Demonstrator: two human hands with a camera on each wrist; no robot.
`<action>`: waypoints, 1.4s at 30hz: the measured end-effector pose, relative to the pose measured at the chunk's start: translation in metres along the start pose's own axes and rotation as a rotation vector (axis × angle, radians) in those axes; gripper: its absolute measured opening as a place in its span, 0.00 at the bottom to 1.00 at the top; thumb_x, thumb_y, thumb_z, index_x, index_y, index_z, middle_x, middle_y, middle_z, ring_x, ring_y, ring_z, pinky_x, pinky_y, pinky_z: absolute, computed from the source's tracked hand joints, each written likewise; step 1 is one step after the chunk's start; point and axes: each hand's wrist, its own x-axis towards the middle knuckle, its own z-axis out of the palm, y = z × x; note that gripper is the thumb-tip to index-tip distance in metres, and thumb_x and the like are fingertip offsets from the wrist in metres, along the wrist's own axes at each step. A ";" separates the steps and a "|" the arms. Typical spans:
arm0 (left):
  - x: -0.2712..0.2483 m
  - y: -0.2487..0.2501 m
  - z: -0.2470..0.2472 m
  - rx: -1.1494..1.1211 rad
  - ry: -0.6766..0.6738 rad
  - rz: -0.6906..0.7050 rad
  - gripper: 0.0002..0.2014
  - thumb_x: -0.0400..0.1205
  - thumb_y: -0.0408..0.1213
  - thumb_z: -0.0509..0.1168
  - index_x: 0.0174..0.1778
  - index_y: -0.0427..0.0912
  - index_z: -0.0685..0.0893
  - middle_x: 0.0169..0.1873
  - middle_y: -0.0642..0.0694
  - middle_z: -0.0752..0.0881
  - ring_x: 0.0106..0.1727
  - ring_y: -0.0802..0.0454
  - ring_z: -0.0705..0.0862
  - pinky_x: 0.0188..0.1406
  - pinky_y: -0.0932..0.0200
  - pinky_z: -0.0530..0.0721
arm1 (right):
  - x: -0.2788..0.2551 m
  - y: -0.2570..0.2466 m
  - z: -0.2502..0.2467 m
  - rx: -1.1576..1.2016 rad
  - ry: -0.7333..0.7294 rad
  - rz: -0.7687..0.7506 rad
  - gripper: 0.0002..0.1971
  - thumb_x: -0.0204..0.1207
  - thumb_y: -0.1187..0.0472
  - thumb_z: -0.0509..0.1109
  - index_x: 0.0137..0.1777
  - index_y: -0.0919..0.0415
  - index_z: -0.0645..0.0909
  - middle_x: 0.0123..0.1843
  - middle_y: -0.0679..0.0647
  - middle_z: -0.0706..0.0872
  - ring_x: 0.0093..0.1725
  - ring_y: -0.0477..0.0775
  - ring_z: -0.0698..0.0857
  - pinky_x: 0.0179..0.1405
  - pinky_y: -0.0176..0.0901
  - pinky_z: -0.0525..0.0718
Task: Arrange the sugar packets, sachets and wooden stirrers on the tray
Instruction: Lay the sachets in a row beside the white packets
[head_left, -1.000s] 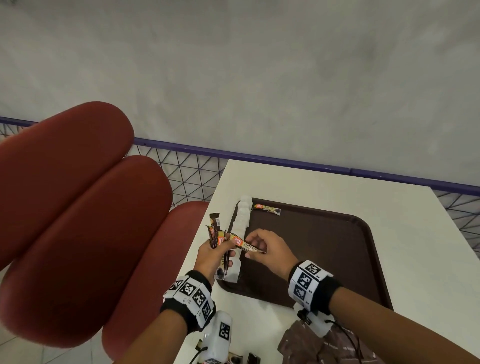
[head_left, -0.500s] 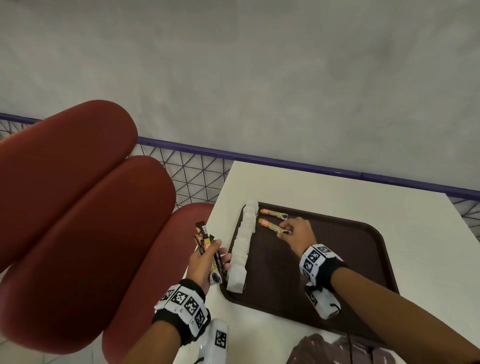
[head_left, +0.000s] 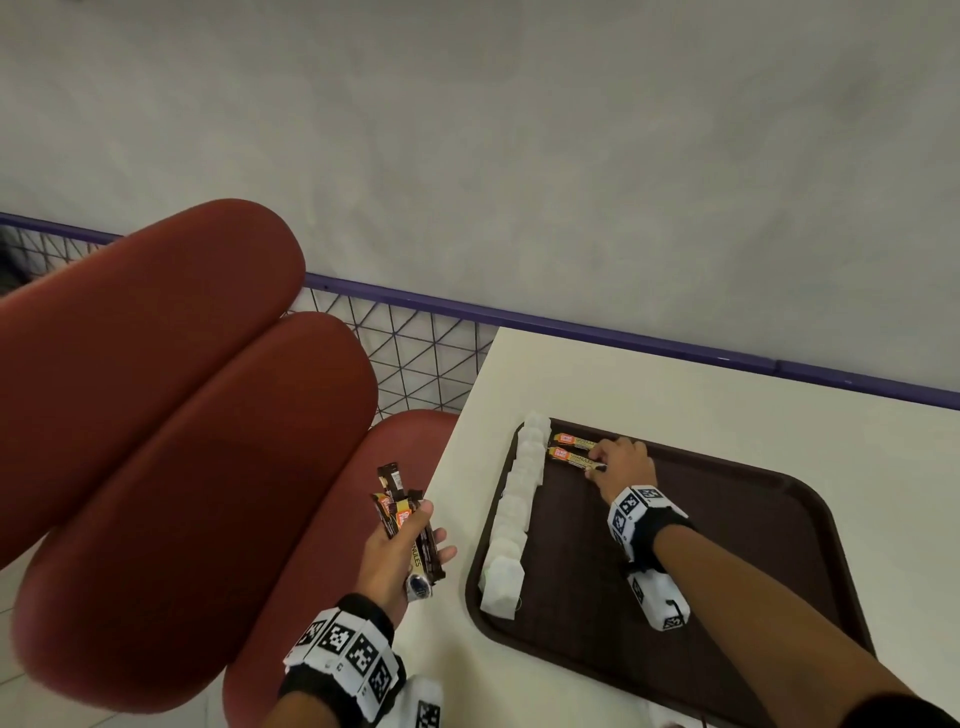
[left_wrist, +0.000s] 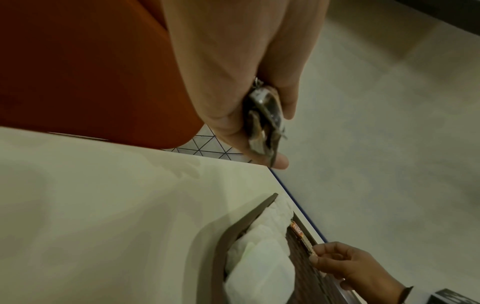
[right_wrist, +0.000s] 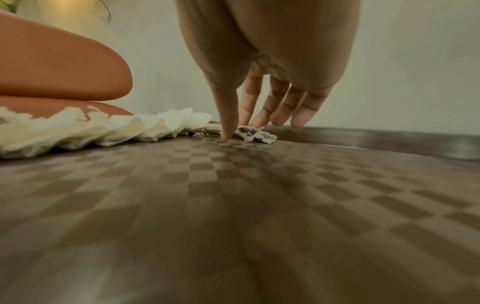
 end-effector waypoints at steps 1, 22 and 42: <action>0.001 0.000 -0.001 -0.004 0.002 0.003 0.11 0.80 0.36 0.67 0.58 0.40 0.80 0.51 0.46 0.84 0.50 0.46 0.86 0.39 0.52 0.90 | 0.000 0.000 0.001 -0.008 0.009 0.004 0.14 0.75 0.56 0.70 0.61 0.54 0.79 0.64 0.56 0.78 0.66 0.58 0.72 0.63 0.48 0.72; -0.007 -0.010 0.023 0.060 -0.031 0.038 0.13 0.77 0.31 0.70 0.56 0.32 0.83 0.46 0.36 0.87 0.46 0.43 0.87 0.45 0.51 0.90 | -0.096 -0.060 -0.018 0.569 -0.157 -0.416 0.04 0.78 0.55 0.67 0.48 0.53 0.77 0.41 0.43 0.78 0.39 0.41 0.74 0.41 0.33 0.72; -0.036 -0.014 0.048 0.078 -0.222 -0.025 0.14 0.81 0.34 0.66 0.61 0.32 0.83 0.53 0.33 0.88 0.56 0.39 0.86 0.49 0.55 0.86 | -0.145 -0.048 -0.044 0.909 -0.325 -0.185 0.10 0.75 0.63 0.71 0.56 0.63 0.80 0.42 0.48 0.81 0.40 0.40 0.78 0.37 0.20 0.74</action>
